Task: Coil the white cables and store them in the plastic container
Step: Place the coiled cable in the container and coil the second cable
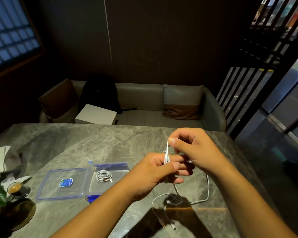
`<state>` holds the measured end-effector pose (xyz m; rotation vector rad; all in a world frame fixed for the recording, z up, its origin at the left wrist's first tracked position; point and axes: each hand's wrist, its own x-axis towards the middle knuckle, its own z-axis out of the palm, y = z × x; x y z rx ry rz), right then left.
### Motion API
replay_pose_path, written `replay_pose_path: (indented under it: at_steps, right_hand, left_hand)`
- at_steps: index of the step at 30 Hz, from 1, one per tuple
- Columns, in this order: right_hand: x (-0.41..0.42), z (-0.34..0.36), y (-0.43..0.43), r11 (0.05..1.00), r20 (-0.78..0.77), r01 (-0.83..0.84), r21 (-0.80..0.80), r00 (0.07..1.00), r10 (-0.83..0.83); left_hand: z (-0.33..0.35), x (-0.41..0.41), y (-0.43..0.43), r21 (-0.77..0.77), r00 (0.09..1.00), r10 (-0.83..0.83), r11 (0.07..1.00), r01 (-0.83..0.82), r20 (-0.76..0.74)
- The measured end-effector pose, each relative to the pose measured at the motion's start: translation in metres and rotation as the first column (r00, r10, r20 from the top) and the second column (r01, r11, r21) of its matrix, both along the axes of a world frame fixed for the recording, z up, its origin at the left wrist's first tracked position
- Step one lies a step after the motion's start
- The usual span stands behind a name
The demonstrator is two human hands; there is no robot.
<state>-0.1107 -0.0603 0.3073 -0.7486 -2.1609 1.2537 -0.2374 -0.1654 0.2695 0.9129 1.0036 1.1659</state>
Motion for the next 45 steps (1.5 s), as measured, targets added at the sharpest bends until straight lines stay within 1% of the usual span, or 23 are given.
replay_pose_path:
  at_steps: [3,6,10,14,16,19,22,24,25,27,29,31,36,38,40,43,45]
  right_hand:
    - [0.002,0.001,0.002,0.999,-0.082,0.03,-0.017,0.996,-0.031]
    - [0.004,0.0,0.004,0.999,-0.114,0.021,-0.039,0.993,-0.026]
    - [0.009,0.002,0.008,1.0,-0.162,0.025,-0.019,0.986,-0.028]
    - [0.01,0.002,0.011,1.0,-0.153,0.025,-0.016,0.988,-0.027]
    - [0.007,-0.002,0.013,0.999,-0.136,0.027,-0.039,0.99,-0.032]
    - [0.004,-0.008,0.015,0.989,-0.104,-0.017,-0.148,0.995,0.002]
    - [0.001,-0.016,0.016,0.98,-0.099,-0.03,-0.197,0.995,0.011]
    - [0.001,-0.02,0.017,0.97,-0.121,-0.036,-0.24,0.993,0.007]
    - [0.001,-0.023,0.016,0.957,-0.134,-0.039,-0.288,0.991,0.0]
    - [-0.002,-0.028,0.014,0.911,-0.15,-0.043,-0.409,0.988,-0.021]
    - [-0.006,-0.034,0.011,0.868,-0.138,-0.026,-0.496,0.989,-0.05]
    - [-0.01,-0.041,0.009,0.838,-0.116,0.004,-0.546,0.99,-0.08]
    - [-0.018,-0.064,-0.006,0.755,-0.097,0.032,-0.655,0.987,-0.126]
    - [-0.021,-0.067,-0.012,0.746,-0.106,0.025,-0.665,0.986,-0.127]
    - [-0.023,-0.068,-0.018,0.751,-0.106,0.0,-0.66,0.99,-0.093]
    - [-0.02,-0.071,-0.024,0.784,-0.04,-0.022,-0.621,0.999,-0.004]
    - [-0.015,-0.071,-0.028,0.808,0.009,-0.06,-0.587,0.997,0.081]
  left_hand:
    - [-0.002,0.003,0.001,0.009,0.997,-0.033,0.999,0.032,0.073]
    - [-0.002,0.004,0.004,0.033,0.993,-0.052,0.998,0.049,0.103]
    - [-0.002,0.005,0.006,0.034,0.99,-0.028,0.999,0.023,0.142]
    - [-0.006,0.002,0.008,0.074,0.993,-0.017,0.997,0.008,0.117]
    - [-0.006,0.001,0.008,0.092,0.996,-0.021,0.996,0.012,0.092]
    - [-0.006,0.0,0.006,0.135,0.999,-0.039,0.99,0.038,0.006]
    - [-0.007,-0.004,0.006,0.17,0.998,0.013,0.985,-0.003,-0.054]
    - [-0.008,-0.007,0.006,0.19,0.997,0.031,0.982,-0.016,-0.075]
    - [-0.008,-0.008,0.006,0.196,0.997,0.028,0.98,-0.014,-0.068]
    - [-0.007,-0.011,0.007,0.204,0.999,0.013,0.979,-0.004,-0.04]
    - [-0.007,-0.014,0.007,0.205,1.0,0.0,0.979,0.002,-0.009]
    - [-0.007,-0.018,0.009,0.208,0.999,-0.019,0.978,0.01,0.039]
    - [-0.005,-0.027,0.011,0.213,0.966,-0.121,0.975,0.071,0.229]
    - [-0.006,-0.031,0.013,0.211,0.951,-0.145,0.974,0.087,0.273]
    - [-0.008,-0.036,0.015,0.208,0.937,-0.132,0.976,0.065,0.325]
    - [-0.013,-0.044,0.018,0.173,0.917,-0.076,0.985,0.007,0.392]
    - [-0.016,-0.049,0.021,0.138,0.918,-0.03,0.99,-0.027,0.396]
